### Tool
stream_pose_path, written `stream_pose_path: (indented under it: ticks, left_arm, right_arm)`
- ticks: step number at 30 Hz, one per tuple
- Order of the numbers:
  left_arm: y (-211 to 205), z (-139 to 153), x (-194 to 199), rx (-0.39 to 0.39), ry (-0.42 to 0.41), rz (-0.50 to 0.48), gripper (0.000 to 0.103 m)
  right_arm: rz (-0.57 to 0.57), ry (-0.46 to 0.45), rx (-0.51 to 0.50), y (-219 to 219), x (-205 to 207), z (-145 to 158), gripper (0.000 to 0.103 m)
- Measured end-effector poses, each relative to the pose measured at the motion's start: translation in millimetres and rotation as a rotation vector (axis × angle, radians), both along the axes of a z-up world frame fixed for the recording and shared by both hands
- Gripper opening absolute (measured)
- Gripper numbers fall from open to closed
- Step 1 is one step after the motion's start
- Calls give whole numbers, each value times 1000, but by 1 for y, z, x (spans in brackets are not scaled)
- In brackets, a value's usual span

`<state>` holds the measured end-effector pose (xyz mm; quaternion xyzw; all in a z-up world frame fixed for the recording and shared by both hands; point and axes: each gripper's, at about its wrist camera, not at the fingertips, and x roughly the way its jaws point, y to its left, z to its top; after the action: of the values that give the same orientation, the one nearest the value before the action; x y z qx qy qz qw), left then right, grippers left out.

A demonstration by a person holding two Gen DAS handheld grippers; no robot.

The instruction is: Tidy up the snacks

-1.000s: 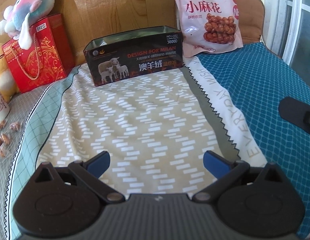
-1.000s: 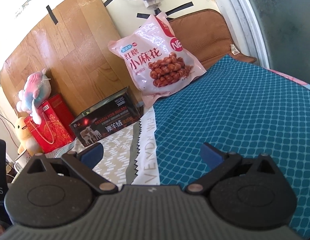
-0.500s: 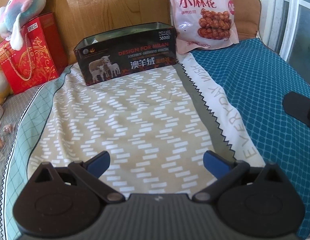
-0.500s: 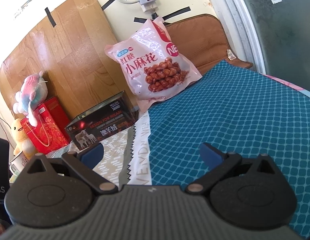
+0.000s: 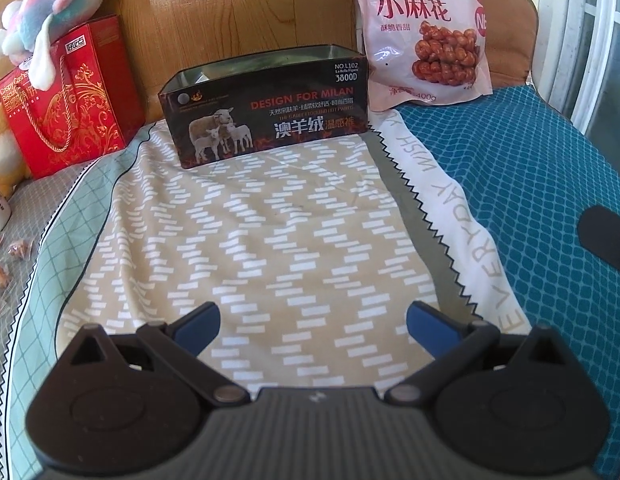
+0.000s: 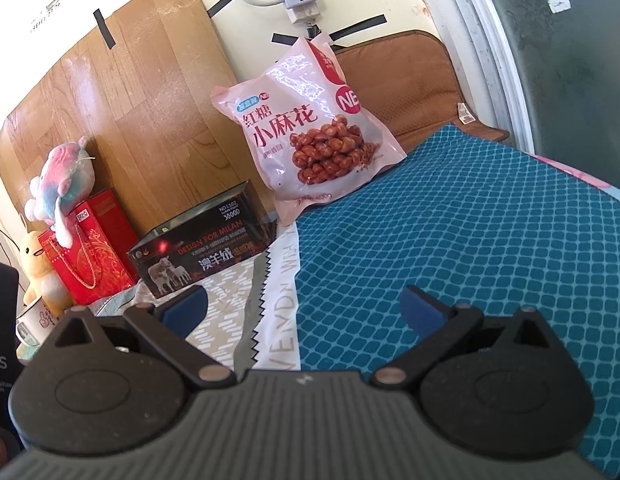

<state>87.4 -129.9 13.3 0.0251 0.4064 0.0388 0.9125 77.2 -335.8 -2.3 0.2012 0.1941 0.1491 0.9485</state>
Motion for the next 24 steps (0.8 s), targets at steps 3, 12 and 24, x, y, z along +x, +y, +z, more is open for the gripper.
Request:
stream_pose_path:
  ticks: [3, 12, 24]
  left_arm:
    - [-1, 0, 1, 6, 1, 1, 103]
    - [-4, -2, -2, 16, 1, -12, 103]
    - [30, 7, -3, 52, -29, 104, 103]
  right_arm:
    - [0, 0, 1, 0, -1, -1, 103]
    - [-3, 1, 5, 0, -3, -1, 103]
    - [76, -38, 6, 21, 21, 13, 103]
